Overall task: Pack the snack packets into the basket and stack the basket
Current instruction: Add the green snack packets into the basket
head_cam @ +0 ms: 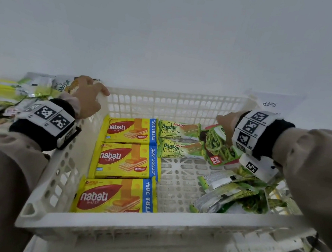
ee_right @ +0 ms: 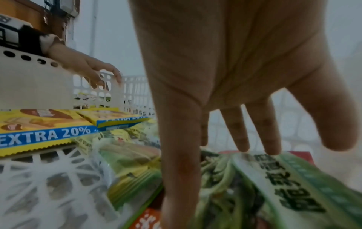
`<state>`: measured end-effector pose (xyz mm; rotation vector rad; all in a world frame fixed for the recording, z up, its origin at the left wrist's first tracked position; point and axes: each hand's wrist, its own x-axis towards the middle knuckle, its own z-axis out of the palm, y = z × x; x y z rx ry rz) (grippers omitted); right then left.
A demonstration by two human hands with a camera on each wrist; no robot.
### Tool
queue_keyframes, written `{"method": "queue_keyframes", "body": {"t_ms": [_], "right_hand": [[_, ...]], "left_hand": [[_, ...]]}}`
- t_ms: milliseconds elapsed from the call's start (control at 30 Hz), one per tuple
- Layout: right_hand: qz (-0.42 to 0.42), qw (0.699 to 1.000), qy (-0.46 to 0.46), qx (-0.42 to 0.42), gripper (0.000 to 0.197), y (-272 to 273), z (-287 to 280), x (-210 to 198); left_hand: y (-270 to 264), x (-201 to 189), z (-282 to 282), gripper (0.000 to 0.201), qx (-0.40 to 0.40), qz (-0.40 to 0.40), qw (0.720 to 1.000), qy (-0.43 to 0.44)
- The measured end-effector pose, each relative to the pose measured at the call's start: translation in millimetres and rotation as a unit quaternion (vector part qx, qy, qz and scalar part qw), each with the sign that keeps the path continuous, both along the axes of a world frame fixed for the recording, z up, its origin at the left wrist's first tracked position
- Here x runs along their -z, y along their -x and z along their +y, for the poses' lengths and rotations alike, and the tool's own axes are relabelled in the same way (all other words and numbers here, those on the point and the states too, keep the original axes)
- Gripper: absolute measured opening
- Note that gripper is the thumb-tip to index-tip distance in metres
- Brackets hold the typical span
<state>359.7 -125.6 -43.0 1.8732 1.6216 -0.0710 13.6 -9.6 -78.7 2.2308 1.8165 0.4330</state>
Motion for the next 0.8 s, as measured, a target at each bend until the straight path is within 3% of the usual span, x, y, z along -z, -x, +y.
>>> {"method": "queue_keyframes", "body": {"t_ms": [67, 100, 233, 267, 333, 467, 600, 700, 800], "right_hand": [[0.005, 0.999, 0.037, -0.031, 0.076, 0.5, 4.3, 10.9], [0.002, 0.998, 0.045, -0.039, 0.079, 2.3, 5.6, 15.7], [-0.062, 0.991, 0.120, -0.002, 0.065, -27.0, 48.4, 56.9], [-0.080, 0.990, 0.116, -0.026, 0.064, -42.0, 62.9, 71.4], [-0.054, 0.988, 0.142, -0.032, 0.054, -58.0, 83.0, 85.0], [-0.028, 0.994, 0.068, -0.077, 0.066, 8.3, 21.7, 21.7], [0.077, 0.987, -0.018, -0.141, 0.055, 58.9, -13.1, -5.4], [0.090, 0.973, 0.040, -0.208, 0.044, 76.1, -23.4, 4.1], [0.037, 0.967, 0.113, -0.227, 0.052, 82.7, -22.7, 19.6]], "left_hand": [[-1.2, -1.8, -2.3, 0.048, 0.000, -0.003, 1.000, 0.003], [-1.6, -3.1, -3.7, 0.047, -0.001, -0.004, 1.000, 0.004], [-2.8, -5.8, -7.8, 0.047, -0.003, -0.004, 1.000, 0.004], [-3.3, -6.2, -8.7, 0.047, -0.004, -0.005, 1.000, 0.004], [-2.4, -6.2, -8.6, 0.047, -0.005, -0.007, 1.000, 0.006], [-1.8, -7.5, -10.8, 0.045, 0.001, -0.012, 1.000, 0.012], [-4.2, -9.2, -12.5, 0.046, -0.001, -0.015, 1.000, 0.016], [-4.2, -9.8, -12.3, 0.046, -0.003, -0.016, 1.000, 0.020], [-4.6, -10.2, -14.2, 0.046, -0.005, -0.017, 1.000, 0.017]]}}
